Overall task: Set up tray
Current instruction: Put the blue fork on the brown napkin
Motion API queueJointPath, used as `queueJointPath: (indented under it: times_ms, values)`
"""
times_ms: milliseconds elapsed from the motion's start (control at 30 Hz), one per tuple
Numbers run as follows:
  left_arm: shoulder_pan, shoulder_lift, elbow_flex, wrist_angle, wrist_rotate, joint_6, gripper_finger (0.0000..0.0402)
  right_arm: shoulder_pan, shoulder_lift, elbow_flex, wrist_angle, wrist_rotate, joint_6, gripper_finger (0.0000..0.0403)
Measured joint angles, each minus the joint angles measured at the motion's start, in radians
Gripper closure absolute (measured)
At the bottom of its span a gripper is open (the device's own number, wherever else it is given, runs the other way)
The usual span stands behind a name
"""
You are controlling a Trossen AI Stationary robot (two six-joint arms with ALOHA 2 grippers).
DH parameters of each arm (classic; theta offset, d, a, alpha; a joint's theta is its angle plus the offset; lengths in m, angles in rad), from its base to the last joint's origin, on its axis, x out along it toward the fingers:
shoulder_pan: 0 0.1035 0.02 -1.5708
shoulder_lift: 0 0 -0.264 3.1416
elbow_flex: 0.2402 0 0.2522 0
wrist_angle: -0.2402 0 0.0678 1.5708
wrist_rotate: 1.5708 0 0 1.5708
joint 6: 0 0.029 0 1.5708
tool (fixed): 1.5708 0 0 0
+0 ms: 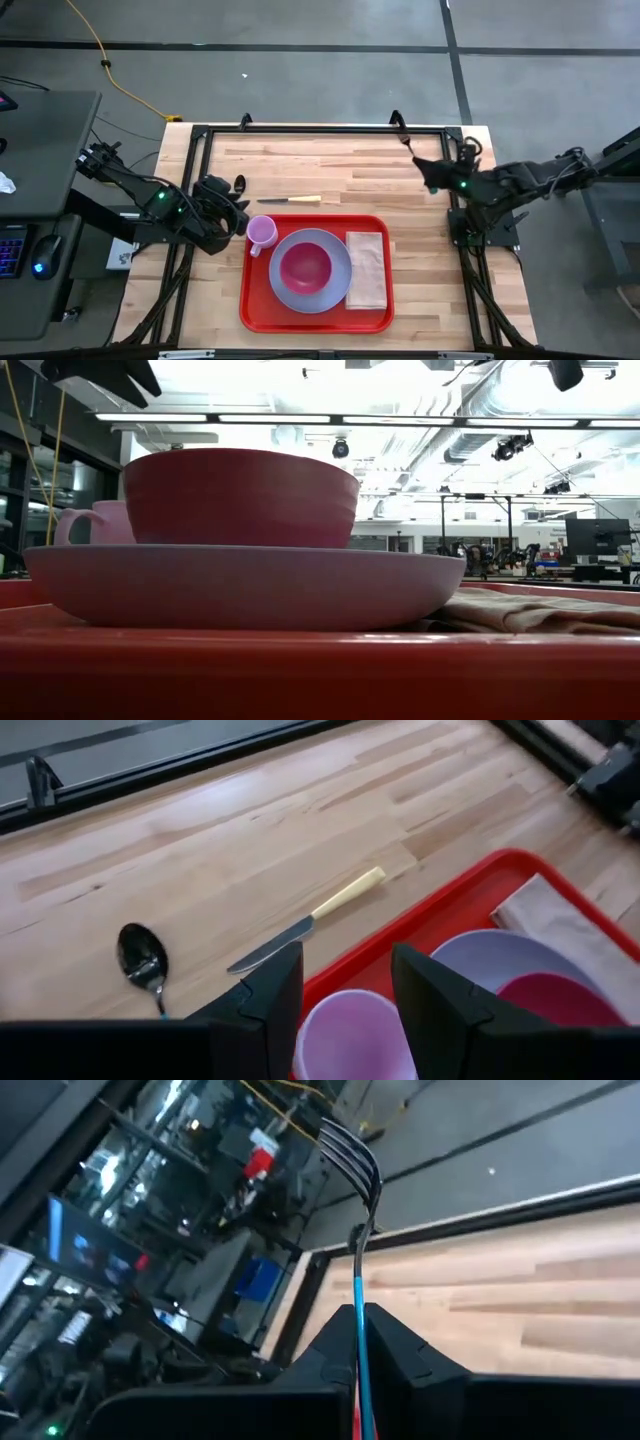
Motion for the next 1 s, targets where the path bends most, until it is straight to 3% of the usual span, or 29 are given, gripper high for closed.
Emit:
queueJointPath:
  times_ms: [233,667,1000]
  values:
    - [0.0,0.0,0.0,0.01,-0.014,-0.045,0.0218,-0.01,-0.041,0.0,0.02,0.017,-0.016,0.0403]
    - [0.0,0.0,0.0,0.02,-0.013,-0.043,0.0218,-0.109,-0.093,0.0,0.082,-0.16,0.108,0.0403]
    - [0.0,0.0,0.0,0.019,0.081,-0.043,0.0218,-0.181,-0.092,0.0,0.123,-0.239,0.125,0.0403]
